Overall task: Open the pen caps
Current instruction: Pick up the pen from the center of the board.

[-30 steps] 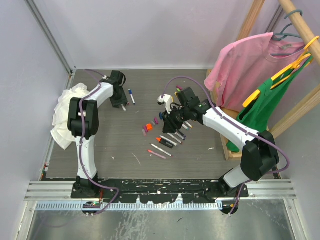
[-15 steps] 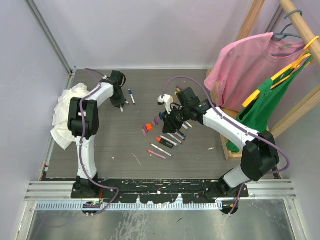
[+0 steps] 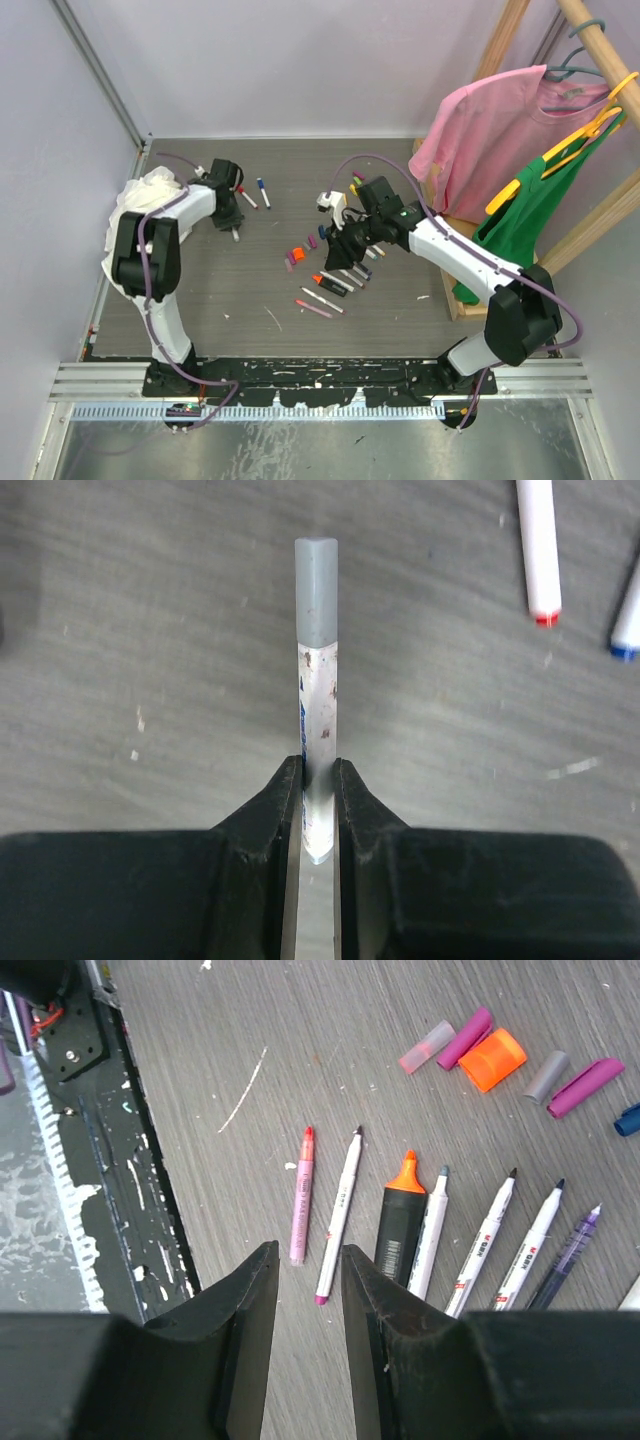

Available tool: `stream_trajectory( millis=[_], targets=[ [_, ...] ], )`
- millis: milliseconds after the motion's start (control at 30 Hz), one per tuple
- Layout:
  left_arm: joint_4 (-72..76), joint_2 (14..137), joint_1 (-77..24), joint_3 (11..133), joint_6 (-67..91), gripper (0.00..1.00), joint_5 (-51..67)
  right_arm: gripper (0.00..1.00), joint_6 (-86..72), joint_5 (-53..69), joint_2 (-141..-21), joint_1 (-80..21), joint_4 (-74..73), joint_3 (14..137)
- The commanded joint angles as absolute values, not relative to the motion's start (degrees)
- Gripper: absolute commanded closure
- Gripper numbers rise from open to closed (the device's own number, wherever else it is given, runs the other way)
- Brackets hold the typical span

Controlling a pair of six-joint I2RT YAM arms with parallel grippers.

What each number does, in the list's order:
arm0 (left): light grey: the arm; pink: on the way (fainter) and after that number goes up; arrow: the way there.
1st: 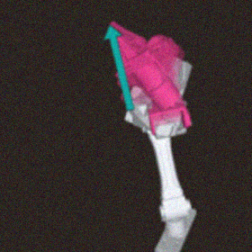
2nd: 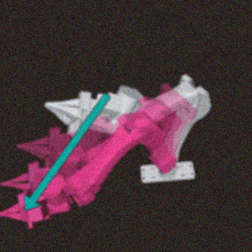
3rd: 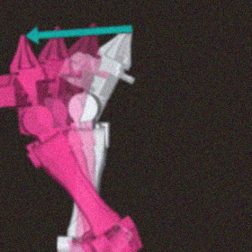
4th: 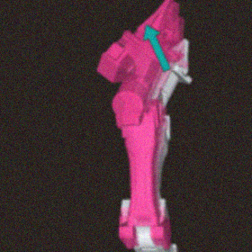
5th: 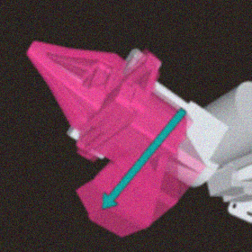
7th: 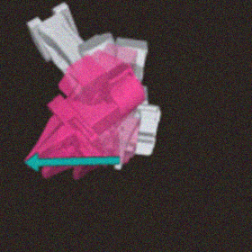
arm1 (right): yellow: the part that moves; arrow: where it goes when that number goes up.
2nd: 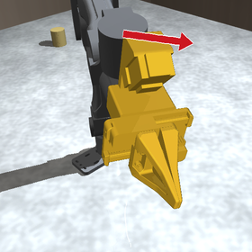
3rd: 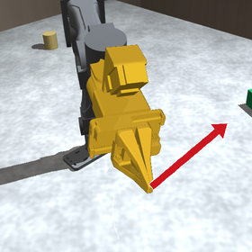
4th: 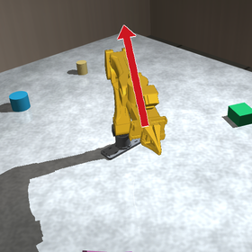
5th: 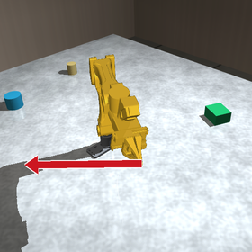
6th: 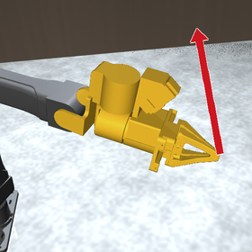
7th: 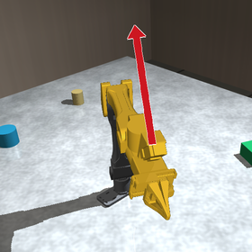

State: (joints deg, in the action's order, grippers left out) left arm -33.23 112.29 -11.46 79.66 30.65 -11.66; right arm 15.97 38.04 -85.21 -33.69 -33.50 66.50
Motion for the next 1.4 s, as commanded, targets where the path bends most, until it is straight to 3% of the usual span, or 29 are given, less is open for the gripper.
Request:
stream_trajectory(
  millis=[0,300,567,933,1100,1367],
  targets=[
    [-23.5,99.9,-12.0,71.4,31.9,1.0,-7.9,0.63,15.1,43.2,-80.7,-32.4,-31.2,66.2],
    [0.3,77.5,-18.8,47.7,36.8,1.0,3.5,0.61,8.8,51.9,-75.8,-27.6,-22.1,62.1],
    [23.9,64.1,-33.8,33.6,37.9,1.0,4.1,0.49,-8.6,63.3,-69.1,-21.9,4.9,49.7],
    [40.6,60.9,-51.1,26.5,35.6,1.0,-7.7,0.44,-23.9,67.5,-69.3,-20.9,24.8,43.5],
    [44.5,61.6,-55.6,26.1,34.9,1.0,-12.0,0.39,-30.1,66.7,-69.7,-20.9,33.1,40.5],
    [46.9,64.0,-59.5,27.6,33.5,1.0,-14.1,0.39,-33.4,64.8,-70.3,-20.9,37.0,38.8]
  ],
)
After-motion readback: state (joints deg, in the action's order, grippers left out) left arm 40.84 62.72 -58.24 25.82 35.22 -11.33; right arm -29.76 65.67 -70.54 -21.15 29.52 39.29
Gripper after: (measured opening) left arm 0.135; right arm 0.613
